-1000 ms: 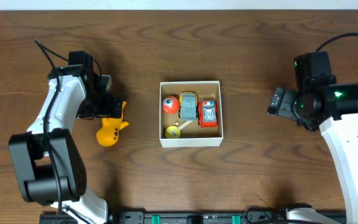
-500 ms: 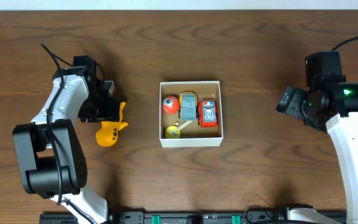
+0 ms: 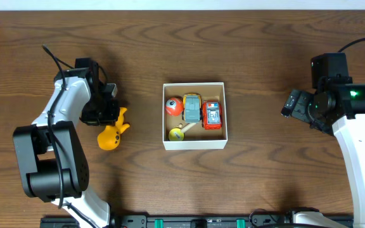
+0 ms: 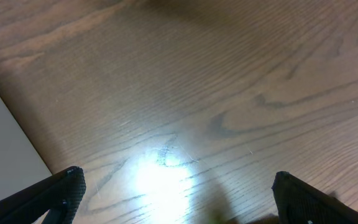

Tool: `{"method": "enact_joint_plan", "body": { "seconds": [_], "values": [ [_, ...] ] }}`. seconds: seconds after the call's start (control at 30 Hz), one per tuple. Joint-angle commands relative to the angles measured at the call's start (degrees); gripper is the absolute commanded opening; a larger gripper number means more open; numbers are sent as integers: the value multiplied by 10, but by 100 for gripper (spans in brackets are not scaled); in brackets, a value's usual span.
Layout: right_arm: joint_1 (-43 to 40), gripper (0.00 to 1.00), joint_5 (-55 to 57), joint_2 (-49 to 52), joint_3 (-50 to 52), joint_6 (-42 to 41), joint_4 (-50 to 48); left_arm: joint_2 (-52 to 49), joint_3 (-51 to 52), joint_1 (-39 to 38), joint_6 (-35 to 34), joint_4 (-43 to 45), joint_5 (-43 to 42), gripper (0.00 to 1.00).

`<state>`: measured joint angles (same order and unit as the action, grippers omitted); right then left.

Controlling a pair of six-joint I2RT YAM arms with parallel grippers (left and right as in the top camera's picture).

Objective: Pack container
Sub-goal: 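Carry the orange duck toy right into the white box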

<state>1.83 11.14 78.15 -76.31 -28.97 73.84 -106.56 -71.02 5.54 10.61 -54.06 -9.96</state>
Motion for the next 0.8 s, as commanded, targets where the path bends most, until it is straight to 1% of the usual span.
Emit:
{"method": "enact_joint_plan", "body": {
  "seconds": [0.0, 0.2, 0.33, 0.47, 0.63, 0.7, 0.77],
  "values": [
    [-5, 99, 6, 2, 3, -8, -2, 17, -28, -13, -9, -18, -2, 6],
    [-5, 99, 6, 2, 3, -8, -3, 96, -102, -78, -3, -48, -2, 6],
    [-5, 99, 6, 2, 3, -8, -3, 166, -144, -154, 37, -40, -1, 6],
    [-5, 99, 6, 2, 3, -8, -4, 218, -148, -246, 82, -4, -1, 6],
    [-5, 99, 6, 2, 3, -8, -3, 224, -146, -368, 129, 4, -1, 6],
    [-5, 99, 6, 2, 3, -8, -3, 208, -143, -406, 129, 4, -1, 6],
    [-5, 99, 6, 2, 3, -7, -3, 186, -136, -429, 129, 3, 1, 6]
  ]
}}
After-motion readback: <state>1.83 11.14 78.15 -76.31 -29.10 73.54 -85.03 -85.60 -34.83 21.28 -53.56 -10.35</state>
